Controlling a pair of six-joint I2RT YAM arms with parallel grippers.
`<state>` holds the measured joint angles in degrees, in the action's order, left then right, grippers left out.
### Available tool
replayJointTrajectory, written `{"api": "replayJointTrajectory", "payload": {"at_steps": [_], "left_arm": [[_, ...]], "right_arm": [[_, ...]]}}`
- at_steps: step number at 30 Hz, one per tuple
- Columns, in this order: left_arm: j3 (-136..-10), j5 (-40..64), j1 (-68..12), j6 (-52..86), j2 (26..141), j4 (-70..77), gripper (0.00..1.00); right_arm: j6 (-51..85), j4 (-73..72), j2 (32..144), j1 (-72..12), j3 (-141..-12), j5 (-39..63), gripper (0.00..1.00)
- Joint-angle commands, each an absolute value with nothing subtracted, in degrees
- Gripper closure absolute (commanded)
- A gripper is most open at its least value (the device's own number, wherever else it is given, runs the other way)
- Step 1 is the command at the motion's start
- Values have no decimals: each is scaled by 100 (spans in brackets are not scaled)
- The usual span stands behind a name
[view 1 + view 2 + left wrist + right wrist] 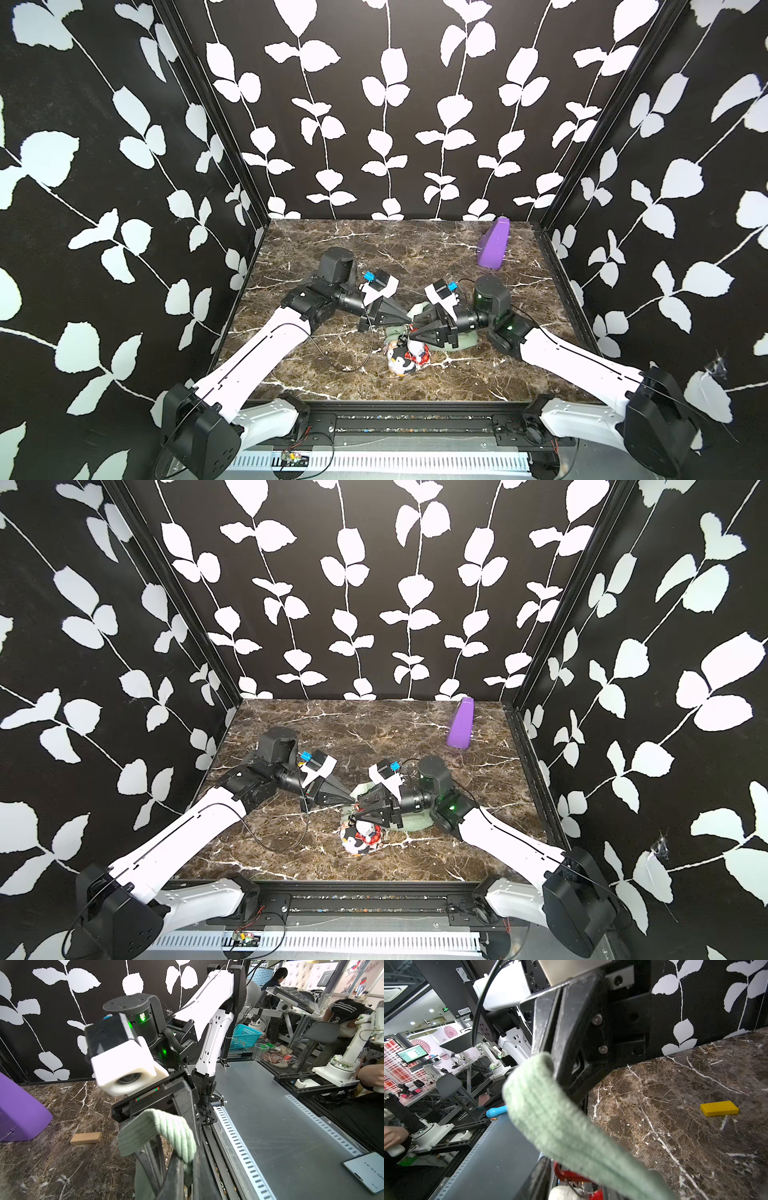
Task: Remove the decoration from the bag
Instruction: Remove the decoration item from the bag.
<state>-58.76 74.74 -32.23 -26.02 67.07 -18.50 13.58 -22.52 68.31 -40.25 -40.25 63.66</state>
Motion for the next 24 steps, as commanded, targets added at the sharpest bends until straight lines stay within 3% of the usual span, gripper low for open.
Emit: {"api": "replayJointTrajectory", "payload": {"at_steps": [1, 14, 24], "left_arm": [[-5809, 7657, -3253, -2569, 6611, -1729, 100], [-5783, 7572, -3255, -2595, 6513, -1741, 100], [-5570, 6980, -3242, -2016, 6343, -1103, 100]], "right_arm": [[1358, -2513, 6838, -4068, -4236, 6478, 65], [1084, -2075, 6577, -4069, -4215, 6354, 97], [516, -1183, 6259, -4059, -4261, 6009, 100]]}}
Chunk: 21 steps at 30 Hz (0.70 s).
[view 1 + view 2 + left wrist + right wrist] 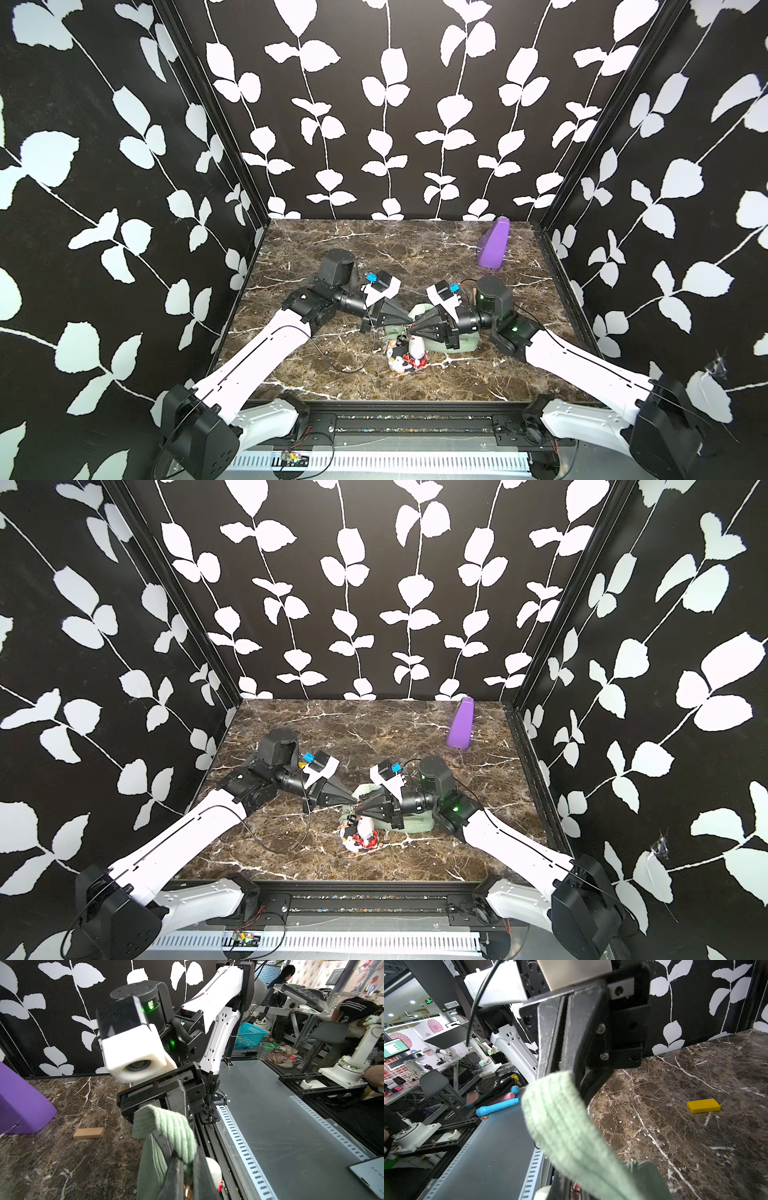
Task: Remove the decoration from the bag
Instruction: Remove the decoration item from the bag.
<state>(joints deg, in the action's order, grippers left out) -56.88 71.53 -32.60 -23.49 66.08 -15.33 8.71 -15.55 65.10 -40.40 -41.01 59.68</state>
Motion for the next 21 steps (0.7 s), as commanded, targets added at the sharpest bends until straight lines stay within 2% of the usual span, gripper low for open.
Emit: {"api": "replayJointTrajectory", "payload": {"at_steps": [1, 12, 21], "left_arm": [[-5528, 6893, -3243, -1957, 6315, -1026, 100], [-4888, 5901, -3247, -199, 6131, 773, 100], [-4654, 5769, -3321, 747, 6389, 1603, 100]], "right_arm": [[393, -994, 6209, -4055, -4279, 5918, 100], [43, -423, 5608, -4058, -4236, 4850, 100], [213, -695, 5555, -4056, -4245, 4573, 100]]}}
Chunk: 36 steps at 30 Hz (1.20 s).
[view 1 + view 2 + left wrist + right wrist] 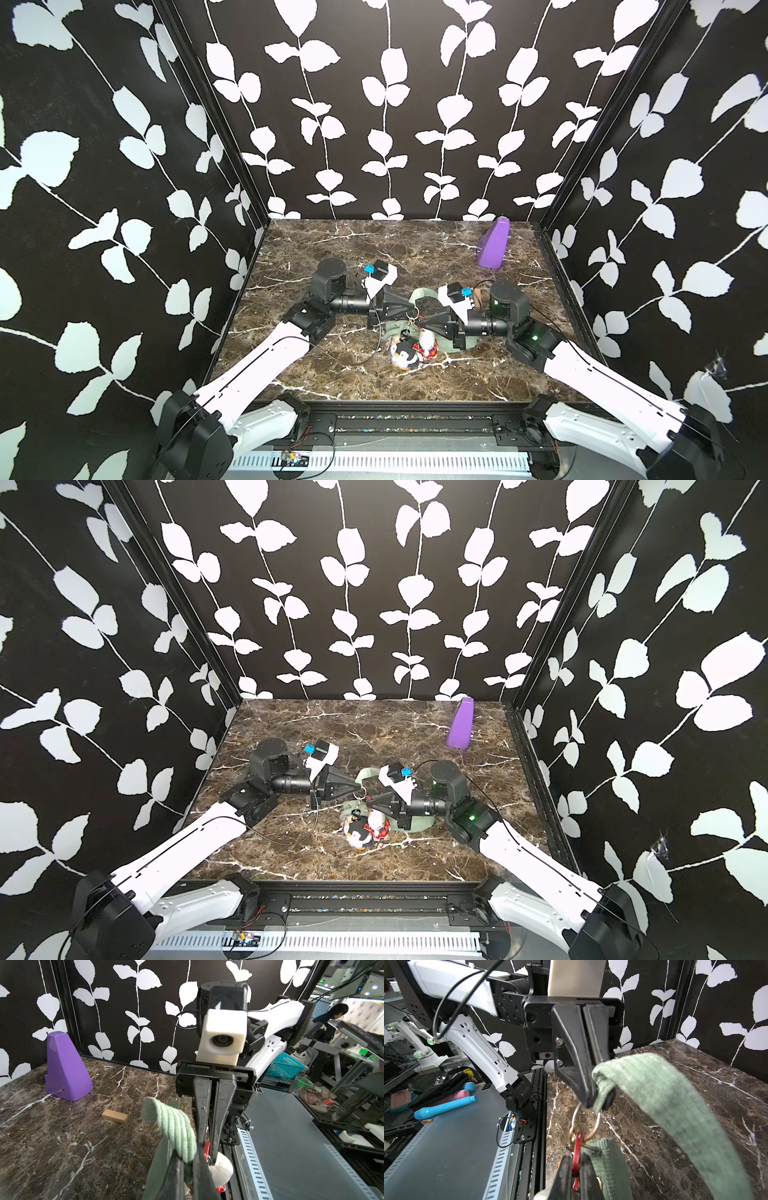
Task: Remove the decoration from the bag
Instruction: Remove the decoration item from the bag, then place the decoration item at the center of the board.
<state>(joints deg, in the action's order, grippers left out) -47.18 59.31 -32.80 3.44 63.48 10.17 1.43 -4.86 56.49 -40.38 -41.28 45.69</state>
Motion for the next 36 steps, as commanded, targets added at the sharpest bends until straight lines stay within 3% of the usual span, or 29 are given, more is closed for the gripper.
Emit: {"api": "replayJointTrajectory", "payload": {"at_steps": [1, 23, 28, 33, 36], "left_arm": [[-4640, 5731, -3332, 754, 6425, 1598, 100], [-4427, 4932, -3347, 392, 6556, 1238, 100], [-4482, 3722, -3348, 548, 6246, 889, 100], [-4799, 1866, -3333, 788, 5852, -28, 100], [-4921, 1351, -3324, 882, 5603, -306, 100]], "right_arm": [[236, -745, 5555, -4059, -4251, 4597, 100], [192, -596, 4903, -4060, -4101, 3749, 100], [63, -30, 4802, -4059, -4274, 3185, 100], [15, 1058, 4607, -4059, -4653, 2137, 100], [9, 1598, 4516, -4056, -4885, 1219, 100]]}}
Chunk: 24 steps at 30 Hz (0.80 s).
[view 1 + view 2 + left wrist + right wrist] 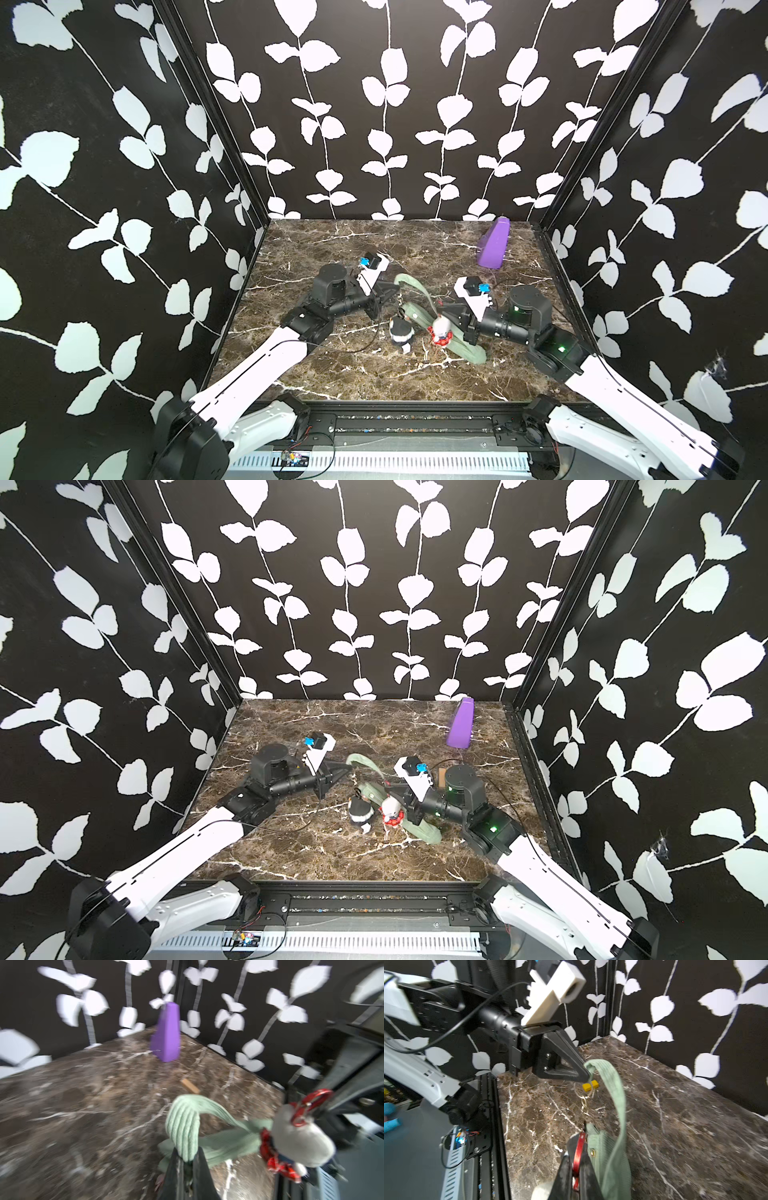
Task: Remove the decoration from the bag
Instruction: Place the decoration item at the center of the board.
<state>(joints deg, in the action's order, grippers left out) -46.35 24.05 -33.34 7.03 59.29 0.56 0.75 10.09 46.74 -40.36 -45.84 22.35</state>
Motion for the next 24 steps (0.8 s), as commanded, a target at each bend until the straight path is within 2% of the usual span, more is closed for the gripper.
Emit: {"api": "replayJointTrajectory", "payload": {"at_steps": [1, 10, 24], "left_arm": [[-4967, 1305, -3327, 871, 5554, -387, 100], [-5216, 1108, -3325, 617, 5101, -1064, 100], [-5256, 1027, -3324, 436, 4903, -1422, 100]], "right_arm": [[8, 1763, 4486, -4056, -4960, 979, 100], [130, 2529, 4664, -4057, -5265, -544, 100], [540, 2651, 6220, -3844, -5449, -1542, 100]]}}
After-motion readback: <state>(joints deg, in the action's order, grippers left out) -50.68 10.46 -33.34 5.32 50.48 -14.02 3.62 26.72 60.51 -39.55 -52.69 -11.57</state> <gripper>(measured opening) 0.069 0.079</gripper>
